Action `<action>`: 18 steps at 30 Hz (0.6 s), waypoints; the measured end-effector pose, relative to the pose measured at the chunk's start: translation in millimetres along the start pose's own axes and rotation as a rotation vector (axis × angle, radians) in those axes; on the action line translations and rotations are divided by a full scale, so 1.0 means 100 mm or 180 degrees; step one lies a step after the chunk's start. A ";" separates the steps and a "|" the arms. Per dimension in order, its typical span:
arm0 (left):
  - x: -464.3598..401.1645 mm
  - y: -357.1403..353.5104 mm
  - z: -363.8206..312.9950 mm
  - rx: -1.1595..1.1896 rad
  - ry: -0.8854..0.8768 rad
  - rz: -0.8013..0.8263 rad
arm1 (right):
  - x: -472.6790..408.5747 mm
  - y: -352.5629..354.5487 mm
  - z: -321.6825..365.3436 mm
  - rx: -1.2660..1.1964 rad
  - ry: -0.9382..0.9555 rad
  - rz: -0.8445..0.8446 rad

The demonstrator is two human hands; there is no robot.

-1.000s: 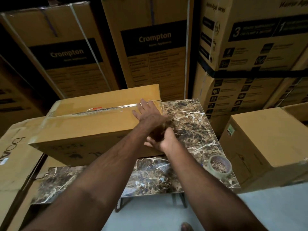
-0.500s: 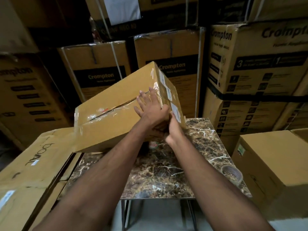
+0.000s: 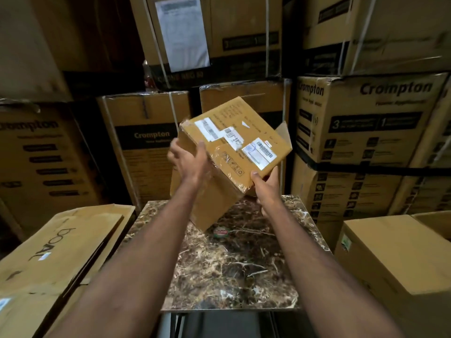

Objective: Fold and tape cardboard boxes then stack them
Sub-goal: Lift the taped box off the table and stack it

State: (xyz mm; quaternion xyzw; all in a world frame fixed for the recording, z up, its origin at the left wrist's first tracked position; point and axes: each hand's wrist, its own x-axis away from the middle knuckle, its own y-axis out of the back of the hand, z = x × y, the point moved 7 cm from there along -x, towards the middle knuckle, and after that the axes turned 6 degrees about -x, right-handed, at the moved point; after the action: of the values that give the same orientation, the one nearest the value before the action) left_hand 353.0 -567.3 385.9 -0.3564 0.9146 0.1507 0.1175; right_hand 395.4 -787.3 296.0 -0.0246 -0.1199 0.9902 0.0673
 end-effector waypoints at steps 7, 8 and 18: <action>-0.49 -0.04 -0.12 -0.0569 -0.0238 0.0456 | -0.01 0.05 0.01 0.0093 -0.0117 0.0097; -0.54 -0.03 -0.16 -0.0721 -0.0247 0.0404 | -0.03 0.04 0.02 0.0057 -0.0106 0.0102; -0.72 -0.04 -0.10 -0.0025 -0.0323 0.0575 | -0.10 0.12 0.19 0.0017 0.0407 0.0103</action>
State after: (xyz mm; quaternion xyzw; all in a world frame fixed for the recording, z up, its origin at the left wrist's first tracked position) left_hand 406.7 -529.6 417.6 -0.2649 0.9353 0.1821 0.1481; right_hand 402.8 -805.1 311.6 -0.0895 -0.1123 0.9879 0.0588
